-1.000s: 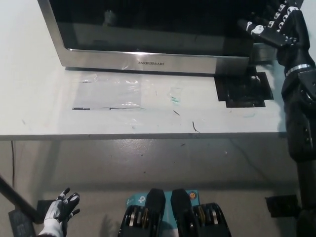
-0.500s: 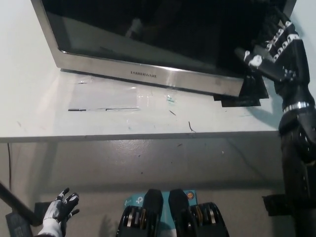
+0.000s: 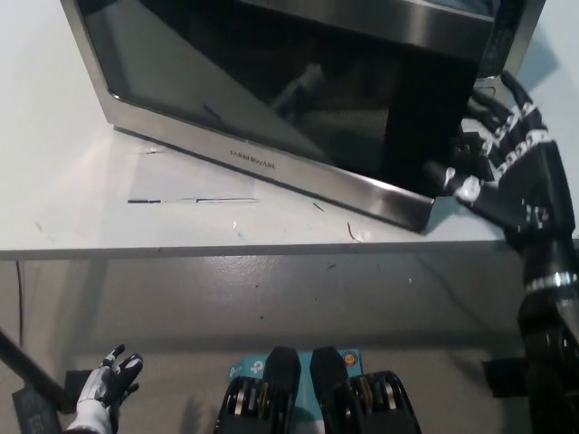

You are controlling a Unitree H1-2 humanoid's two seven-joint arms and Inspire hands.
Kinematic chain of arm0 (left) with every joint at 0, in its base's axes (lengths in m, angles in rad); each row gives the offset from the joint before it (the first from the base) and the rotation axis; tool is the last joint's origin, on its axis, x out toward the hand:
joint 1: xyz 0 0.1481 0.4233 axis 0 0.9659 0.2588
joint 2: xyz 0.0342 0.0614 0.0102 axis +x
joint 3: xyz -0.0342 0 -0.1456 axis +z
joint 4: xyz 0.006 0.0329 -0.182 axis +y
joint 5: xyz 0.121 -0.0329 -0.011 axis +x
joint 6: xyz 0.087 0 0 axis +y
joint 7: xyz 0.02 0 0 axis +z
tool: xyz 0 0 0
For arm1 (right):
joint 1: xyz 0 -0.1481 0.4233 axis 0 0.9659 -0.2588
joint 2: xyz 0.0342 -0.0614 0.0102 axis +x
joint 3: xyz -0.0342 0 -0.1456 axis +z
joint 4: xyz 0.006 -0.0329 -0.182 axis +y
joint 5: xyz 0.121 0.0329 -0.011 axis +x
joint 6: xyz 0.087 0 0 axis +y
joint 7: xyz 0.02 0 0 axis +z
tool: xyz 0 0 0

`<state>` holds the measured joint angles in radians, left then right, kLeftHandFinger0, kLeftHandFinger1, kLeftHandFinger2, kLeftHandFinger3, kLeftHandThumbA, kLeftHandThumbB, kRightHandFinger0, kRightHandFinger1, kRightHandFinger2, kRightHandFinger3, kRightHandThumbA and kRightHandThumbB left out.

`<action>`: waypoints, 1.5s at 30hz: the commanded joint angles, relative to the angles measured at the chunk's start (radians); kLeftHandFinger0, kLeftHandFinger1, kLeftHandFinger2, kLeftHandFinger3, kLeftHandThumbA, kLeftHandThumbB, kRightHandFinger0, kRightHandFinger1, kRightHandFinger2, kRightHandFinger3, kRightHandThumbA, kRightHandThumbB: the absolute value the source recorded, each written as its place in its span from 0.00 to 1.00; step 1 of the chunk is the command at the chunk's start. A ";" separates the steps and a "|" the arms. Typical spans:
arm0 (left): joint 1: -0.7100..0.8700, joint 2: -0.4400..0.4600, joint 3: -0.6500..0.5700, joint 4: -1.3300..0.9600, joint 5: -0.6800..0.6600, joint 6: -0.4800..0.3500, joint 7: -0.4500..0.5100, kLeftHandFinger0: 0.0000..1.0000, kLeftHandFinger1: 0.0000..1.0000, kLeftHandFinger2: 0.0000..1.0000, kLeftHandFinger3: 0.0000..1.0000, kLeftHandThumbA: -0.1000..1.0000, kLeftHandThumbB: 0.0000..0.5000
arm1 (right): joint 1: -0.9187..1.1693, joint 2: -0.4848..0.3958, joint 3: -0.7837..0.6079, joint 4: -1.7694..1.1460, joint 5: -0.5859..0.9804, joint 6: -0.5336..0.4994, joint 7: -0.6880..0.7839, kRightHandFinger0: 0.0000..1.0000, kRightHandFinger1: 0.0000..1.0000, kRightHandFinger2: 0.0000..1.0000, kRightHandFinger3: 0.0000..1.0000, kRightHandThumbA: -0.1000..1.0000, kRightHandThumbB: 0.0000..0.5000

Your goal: A microwave is kept infront of the robot with its door slightly ajar. The robot uses its right hand to push the door towards the left to open it.

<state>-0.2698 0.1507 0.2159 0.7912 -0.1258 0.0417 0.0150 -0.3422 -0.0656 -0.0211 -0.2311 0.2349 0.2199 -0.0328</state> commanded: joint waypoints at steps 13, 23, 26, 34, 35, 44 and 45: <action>-0.010 0.023 -0.011 0.000 -0.003 -0.048 -0.022 0.96 0.95 0.97 1.00 0.42 0.13 | 0.226 0.032 0.200 -0.201 0.061 0.073 0.088 0.61 0.75 0.80 0.95 1.00 0.41; -0.017 0.014 -0.006 -0.012 -0.007 -0.014 0.002 0.97 0.95 0.95 1.00 0.42 0.20 | 0.224 0.024 0.210 -0.208 0.045 0.077 0.080 0.60 0.73 0.77 0.95 1.00 0.43; -0.018 0.009 0.000 0.000 -0.015 -0.027 -0.002 0.96 0.94 0.95 1.00 0.41 0.19 | 0.219 0.021 0.200 -0.206 0.049 0.073 0.086 0.59 0.73 0.78 0.96 1.00 0.41; -0.016 0.011 -0.009 0.007 0.002 -0.041 0.004 1.00 0.94 0.94 0.99 0.42 0.20 | 0.207 0.018 0.154 -0.202 0.063 0.077 0.083 0.61 0.75 0.78 0.94 1.00 0.43; -0.016 0.011 -0.007 0.006 0.001 -0.033 0.007 0.99 0.94 0.94 0.99 0.42 0.20 | 0.209 0.013 0.147 -0.201 0.063 0.074 0.086 0.63 0.76 0.78 0.95 1.00 0.43; -0.012 0.003 -0.001 -0.008 -0.007 -0.028 0.009 0.96 0.88 0.90 0.98 0.40 0.22 | 0.274 -0.052 0.067 -0.238 0.079 0.062 0.099 0.59 0.73 0.75 0.95 0.99 0.34; -0.014 0.006 -0.004 -0.001 -0.003 -0.036 0.006 0.95 0.89 0.90 0.98 0.41 0.23 | 0.287 -0.056 0.052 -0.240 0.065 0.068 0.086 0.59 0.72 0.73 0.92 0.97 0.38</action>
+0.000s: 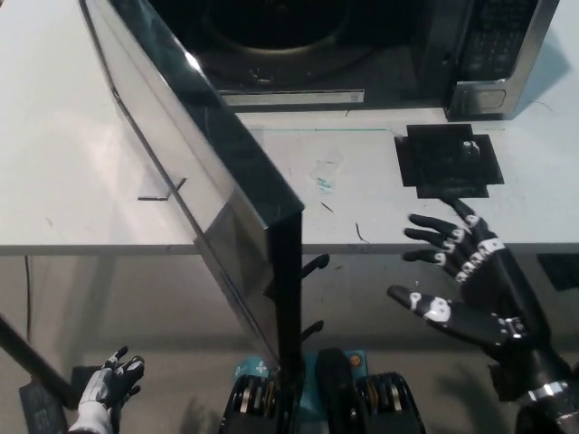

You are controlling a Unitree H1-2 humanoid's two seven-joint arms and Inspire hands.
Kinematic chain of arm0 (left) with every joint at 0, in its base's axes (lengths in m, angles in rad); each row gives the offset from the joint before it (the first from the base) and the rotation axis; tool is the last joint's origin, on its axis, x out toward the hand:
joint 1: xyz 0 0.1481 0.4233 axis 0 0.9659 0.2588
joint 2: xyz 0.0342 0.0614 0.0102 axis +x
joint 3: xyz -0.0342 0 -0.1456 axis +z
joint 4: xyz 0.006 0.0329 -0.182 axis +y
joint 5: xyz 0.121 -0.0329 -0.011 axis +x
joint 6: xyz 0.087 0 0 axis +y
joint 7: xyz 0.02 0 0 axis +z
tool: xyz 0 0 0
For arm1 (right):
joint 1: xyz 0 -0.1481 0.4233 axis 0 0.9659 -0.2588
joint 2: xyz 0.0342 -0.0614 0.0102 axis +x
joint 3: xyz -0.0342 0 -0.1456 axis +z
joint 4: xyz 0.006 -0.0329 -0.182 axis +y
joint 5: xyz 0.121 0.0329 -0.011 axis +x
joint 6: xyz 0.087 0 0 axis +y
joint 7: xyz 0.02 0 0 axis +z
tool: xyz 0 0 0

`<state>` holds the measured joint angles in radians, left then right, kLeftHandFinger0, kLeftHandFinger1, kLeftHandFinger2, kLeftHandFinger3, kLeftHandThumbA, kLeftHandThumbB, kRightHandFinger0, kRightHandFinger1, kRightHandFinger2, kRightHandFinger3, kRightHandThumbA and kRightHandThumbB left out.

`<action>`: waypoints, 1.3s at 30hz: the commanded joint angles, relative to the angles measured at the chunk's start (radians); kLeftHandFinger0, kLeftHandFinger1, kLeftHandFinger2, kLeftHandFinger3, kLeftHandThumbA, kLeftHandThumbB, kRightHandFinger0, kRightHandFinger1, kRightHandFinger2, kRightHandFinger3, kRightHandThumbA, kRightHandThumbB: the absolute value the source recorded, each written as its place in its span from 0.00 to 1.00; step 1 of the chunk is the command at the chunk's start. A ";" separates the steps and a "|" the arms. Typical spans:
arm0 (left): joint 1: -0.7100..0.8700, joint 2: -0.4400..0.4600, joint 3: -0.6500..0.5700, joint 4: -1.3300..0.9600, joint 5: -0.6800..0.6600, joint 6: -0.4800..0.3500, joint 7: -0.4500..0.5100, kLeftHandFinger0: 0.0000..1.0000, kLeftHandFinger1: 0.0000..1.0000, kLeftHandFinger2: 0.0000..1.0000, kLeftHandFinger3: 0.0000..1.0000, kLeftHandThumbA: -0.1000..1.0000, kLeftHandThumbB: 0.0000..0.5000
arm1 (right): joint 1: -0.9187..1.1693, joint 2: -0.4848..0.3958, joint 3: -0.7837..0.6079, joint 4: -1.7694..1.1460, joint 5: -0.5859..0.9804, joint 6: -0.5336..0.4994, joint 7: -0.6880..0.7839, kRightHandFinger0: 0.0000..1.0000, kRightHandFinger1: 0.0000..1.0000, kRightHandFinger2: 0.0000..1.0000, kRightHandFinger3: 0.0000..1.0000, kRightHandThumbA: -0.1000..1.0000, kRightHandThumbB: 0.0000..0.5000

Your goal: A microwave is kept infront of the robot with its door slightly ajar. The robot uses its right hand to push the door towards the left to open it.

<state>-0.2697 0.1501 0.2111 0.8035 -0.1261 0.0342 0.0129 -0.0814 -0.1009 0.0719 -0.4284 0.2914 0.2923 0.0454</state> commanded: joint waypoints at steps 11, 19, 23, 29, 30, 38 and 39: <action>-0.014 0.009 -0.001 0.004 -0.006 -0.042 0.001 0.99 0.93 0.94 0.99 0.42 0.23 | 0.096 -0.063 -0.321 0.339 -0.099 -0.199 -0.122 0.36 0.44 0.47 0.69 0.80 0.37; -0.023 0.010 -0.010 0.008 0.005 -0.045 0.008 0.99 0.93 0.93 0.98 0.45 0.24 | 0.016 -0.066 -0.408 0.769 -0.123 -0.347 -0.186 0.32 0.39 0.46 0.62 0.76 0.52; -0.039 0.006 0.005 0.015 -0.011 -0.047 0.012 0.91 0.88 0.89 0.96 0.42 0.26 | -0.030 -0.056 -0.411 0.869 -0.127 -0.361 -0.209 0.22 0.31 0.40 0.62 0.75 0.54; -0.048 -0.005 0.023 0.021 -0.023 -0.040 0.017 0.96 0.89 0.85 0.93 0.38 0.26 | -0.069 -0.058 -0.398 0.969 -0.138 -0.407 -0.207 0.25 0.34 0.44 0.65 0.79 0.58; -0.056 -0.005 0.017 0.035 -0.014 -0.062 0.015 0.94 0.86 0.81 0.91 0.39 0.24 | -0.080 -0.053 -0.399 0.976 -0.128 -0.414 -0.202 0.22 0.31 0.42 0.65 0.78 0.55; -0.033 -0.005 0.013 0.020 -0.007 -0.060 0.010 0.94 0.90 0.88 0.95 0.43 0.24 | -0.060 -0.024 -0.395 0.933 -0.119 -0.418 -0.197 0.22 0.33 0.46 0.68 0.74 0.40; -0.031 -0.004 0.011 0.018 -0.009 -0.061 0.002 0.95 0.91 0.90 0.97 0.43 0.23 | -0.058 -0.021 -0.395 0.923 -0.118 -0.409 -0.199 0.24 0.35 0.48 0.69 0.74 0.37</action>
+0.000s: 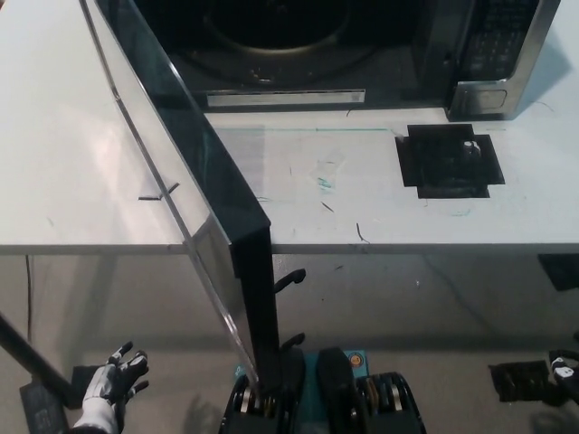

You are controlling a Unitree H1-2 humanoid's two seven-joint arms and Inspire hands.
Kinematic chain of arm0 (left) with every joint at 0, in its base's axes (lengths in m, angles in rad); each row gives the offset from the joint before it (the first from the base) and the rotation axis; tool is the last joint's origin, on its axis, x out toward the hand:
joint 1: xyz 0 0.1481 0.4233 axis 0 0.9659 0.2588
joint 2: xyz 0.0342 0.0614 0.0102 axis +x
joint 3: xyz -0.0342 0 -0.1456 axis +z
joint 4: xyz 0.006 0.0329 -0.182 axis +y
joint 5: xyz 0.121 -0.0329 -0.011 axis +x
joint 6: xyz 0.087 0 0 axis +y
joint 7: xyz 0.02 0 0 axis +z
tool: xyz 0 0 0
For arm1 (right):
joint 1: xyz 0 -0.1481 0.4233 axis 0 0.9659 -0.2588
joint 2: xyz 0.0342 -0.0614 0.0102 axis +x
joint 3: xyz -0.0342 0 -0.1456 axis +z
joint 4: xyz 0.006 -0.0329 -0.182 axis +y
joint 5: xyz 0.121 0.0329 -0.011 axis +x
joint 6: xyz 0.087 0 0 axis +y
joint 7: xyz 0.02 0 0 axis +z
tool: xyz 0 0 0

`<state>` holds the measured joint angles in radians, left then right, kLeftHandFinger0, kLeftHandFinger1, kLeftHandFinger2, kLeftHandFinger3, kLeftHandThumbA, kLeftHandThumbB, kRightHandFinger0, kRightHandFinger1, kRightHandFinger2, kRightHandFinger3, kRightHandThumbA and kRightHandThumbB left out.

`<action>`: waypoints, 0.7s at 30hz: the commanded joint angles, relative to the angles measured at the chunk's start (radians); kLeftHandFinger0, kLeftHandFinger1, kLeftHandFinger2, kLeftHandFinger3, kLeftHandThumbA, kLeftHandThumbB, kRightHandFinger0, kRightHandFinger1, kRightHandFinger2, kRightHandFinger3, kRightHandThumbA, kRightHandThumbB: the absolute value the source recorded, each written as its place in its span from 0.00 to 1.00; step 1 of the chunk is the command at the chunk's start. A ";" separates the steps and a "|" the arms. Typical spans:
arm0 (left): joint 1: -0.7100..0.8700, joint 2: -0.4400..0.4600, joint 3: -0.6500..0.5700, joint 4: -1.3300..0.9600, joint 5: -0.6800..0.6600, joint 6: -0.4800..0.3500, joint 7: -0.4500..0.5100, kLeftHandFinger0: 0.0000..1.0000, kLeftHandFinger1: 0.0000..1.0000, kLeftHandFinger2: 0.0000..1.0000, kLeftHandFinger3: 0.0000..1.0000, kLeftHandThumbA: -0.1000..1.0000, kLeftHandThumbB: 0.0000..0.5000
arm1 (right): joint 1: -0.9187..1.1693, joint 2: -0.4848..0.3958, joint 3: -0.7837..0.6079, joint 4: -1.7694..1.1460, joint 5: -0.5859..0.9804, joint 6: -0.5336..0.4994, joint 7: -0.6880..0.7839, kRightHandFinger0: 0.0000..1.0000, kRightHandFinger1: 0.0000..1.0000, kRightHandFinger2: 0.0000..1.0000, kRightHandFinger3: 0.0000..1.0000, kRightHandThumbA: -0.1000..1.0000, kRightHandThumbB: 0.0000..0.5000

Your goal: A microwave is kept infront of the robot with its door slightly ajar. The robot uses its right hand to push the door towards the left to open it.

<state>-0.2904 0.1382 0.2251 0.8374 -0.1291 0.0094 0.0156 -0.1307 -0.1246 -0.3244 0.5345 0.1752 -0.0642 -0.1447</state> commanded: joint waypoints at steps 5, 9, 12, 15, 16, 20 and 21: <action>-0.010 0.011 -0.007 -0.017 0.003 -0.032 0.006 0.98 0.94 0.93 0.99 0.45 0.25 | 0.004 0.020 -0.002 -0.060 0.001 -0.050 -0.013 0.30 0.42 0.53 0.72 0.78 0.38; -0.014 0.013 -0.008 -0.020 0.002 -0.017 0.007 1.00 0.94 0.95 1.00 0.45 0.26 | 0.014 0.032 -0.007 -0.067 -0.002 -0.052 -0.023 0.28 0.41 0.53 0.71 0.79 0.39; -0.020 0.012 -0.001 -0.018 -0.003 -0.014 0.012 0.96 0.94 0.92 0.99 0.44 0.28 | 0.008 0.032 -0.006 -0.067 -0.006 -0.045 -0.030 0.29 0.42 0.54 0.71 0.81 0.44; -0.022 0.008 0.008 -0.019 -0.014 -0.025 0.006 0.89 0.88 0.89 0.96 0.42 0.28 | 0.005 0.031 -0.007 -0.064 0.000 -0.052 -0.025 0.28 0.42 0.54 0.68 0.84 0.50; -0.022 0.008 0.008 -0.019 -0.014 -0.025 0.006 0.89 0.87 0.88 0.96 0.42 0.28 | 0.005 0.030 -0.006 -0.063 0.001 -0.052 -0.025 0.28 0.42 0.54 0.68 0.84 0.50; -0.024 0.008 0.007 -0.019 -0.010 -0.021 0.010 0.92 0.89 0.88 0.96 0.42 0.26 | 0.002 0.027 -0.007 -0.057 0.002 -0.057 -0.026 0.29 0.42 0.54 0.67 0.85 0.56; -0.024 0.008 0.007 -0.019 -0.009 -0.022 0.010 0.92 0.89 0.88 0.96 0.42 0.26 | 0.002 0.025 -0.005 -0.055 0.003 -0.062 -0.021 0.30 0.42 0.54 0.67 0.85 0.56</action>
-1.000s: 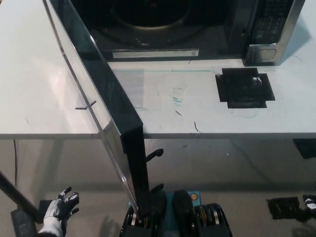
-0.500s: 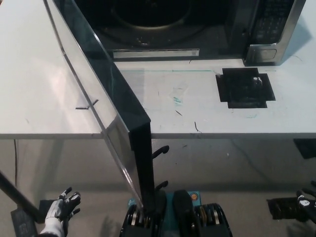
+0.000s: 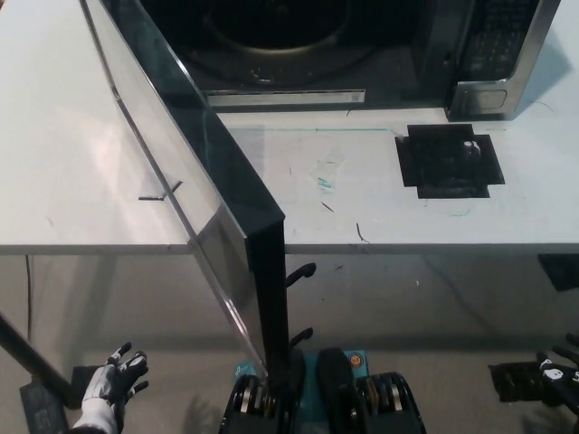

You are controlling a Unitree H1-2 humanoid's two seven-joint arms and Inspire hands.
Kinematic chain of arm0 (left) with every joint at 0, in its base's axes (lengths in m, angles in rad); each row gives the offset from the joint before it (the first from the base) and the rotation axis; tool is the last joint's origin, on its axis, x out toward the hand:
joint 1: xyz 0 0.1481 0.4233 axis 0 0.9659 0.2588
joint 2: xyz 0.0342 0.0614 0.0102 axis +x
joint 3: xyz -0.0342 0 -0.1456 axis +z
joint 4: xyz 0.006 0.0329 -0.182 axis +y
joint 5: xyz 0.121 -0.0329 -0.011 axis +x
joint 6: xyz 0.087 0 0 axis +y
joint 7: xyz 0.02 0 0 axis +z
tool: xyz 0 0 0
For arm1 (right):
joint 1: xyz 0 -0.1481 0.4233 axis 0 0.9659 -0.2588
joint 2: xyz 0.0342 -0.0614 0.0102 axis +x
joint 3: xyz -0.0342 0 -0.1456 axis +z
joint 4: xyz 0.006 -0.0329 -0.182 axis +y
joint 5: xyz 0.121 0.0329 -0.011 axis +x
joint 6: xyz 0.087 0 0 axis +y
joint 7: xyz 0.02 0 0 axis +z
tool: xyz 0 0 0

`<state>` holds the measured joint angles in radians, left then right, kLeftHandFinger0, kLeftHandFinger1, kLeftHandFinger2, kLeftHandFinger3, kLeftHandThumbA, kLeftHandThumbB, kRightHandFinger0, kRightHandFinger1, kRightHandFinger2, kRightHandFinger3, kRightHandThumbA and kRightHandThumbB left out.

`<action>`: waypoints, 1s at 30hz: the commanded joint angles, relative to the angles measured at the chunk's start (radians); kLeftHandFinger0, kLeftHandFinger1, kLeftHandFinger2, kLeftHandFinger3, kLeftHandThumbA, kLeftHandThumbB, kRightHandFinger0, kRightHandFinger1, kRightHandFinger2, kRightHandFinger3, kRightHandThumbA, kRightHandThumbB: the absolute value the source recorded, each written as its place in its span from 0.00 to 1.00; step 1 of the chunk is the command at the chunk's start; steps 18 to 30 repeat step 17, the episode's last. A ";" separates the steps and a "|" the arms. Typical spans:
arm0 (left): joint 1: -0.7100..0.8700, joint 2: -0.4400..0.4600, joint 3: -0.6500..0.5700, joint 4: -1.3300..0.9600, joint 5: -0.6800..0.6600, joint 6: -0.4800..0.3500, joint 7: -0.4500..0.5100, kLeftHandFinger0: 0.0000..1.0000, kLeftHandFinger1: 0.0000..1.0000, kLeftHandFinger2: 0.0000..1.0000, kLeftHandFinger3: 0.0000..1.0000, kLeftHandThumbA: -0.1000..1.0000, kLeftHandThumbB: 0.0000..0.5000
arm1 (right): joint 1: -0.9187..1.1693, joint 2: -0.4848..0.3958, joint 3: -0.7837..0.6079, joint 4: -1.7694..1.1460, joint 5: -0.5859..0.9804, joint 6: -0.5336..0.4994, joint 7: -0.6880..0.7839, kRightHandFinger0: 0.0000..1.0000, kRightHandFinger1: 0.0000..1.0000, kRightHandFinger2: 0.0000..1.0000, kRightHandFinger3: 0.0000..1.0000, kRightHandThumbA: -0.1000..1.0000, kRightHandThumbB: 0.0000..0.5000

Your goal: A microwave is kept infront of the robot with its door slightly ajar. The robot uses its right hand to push the door towards the left to open it.

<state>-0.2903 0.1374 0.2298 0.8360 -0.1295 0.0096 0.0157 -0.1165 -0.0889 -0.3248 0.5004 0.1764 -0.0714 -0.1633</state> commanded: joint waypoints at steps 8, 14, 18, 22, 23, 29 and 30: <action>-0.026 0.007 0.006 -0.017 -0.013 -0.019 0.009 0.91 0.89 0.87 0.95 0.41 0.28 | -0.008 -0.002 -0.001 -0.045 0.007 -0.036 -0.001 0.27 0.42 0.52 0.63 0.81 0.56; -0.027 0.008 0.001 -0.015 -0.005 -0.018 0.015 0.93 0.91 0.88 0.93 0.42 0.31 | -0.008 0.004 -0.001 -0.066 0.005 -0.006 -0.014 0.30 0.42 0.52 0.64 0.79 0.46; -0.029 0.011 -0.003 -0.005 -0.003 -0.029 0.007 0.93 0.91 0.88 0.93 0.42 0.29 | -0.004 0.005 -0.001 -0.071 0.011 -0.007 -0.008 0.30 0.42 0.52 0.65 0.79 0.45; -0.029 0.011 -0.003 -0.005 -0.003 -0.029 0.007 0.93 0.91 0.88 0.93 0.42 0.29 | -0.004 0.005 -0.001 -0.071 0.011 -0.007 -0.008 0.30 0.42 0.52 0.65 0.79 0.45; -0.029 0.011 -0.003 -0.005 -0.003 -0.029 0.007 0.93 0.91 0.88 0.93 0.42 0.29 | -0.004 0.005 -0.001 -0.071 0.011 -0.007 -0.008 0.30 0.42 0.52 0.65 0.79 0.45; -0.029 0.011 -0.003 -0.005 -0.003 -0.029 0.007 0.93 0.91 0.88 0.93 0.42 0.29 | -0.004 0.005 -0.001 -0.071 0.011 -0.007 -0.008 0.30 0.42 0.52 0.65 0.79 0.45; -0.029 0.011 -0.003 -0.005 -0.003 -0.029 0.007 0.93 0.91 0.88 0.93 0.42 0.29 | -0.004 0.005 -0.001 -0.071 0.011 -0.007 -0.008 0.30 0.42 0.52 0.65 0.79 0.45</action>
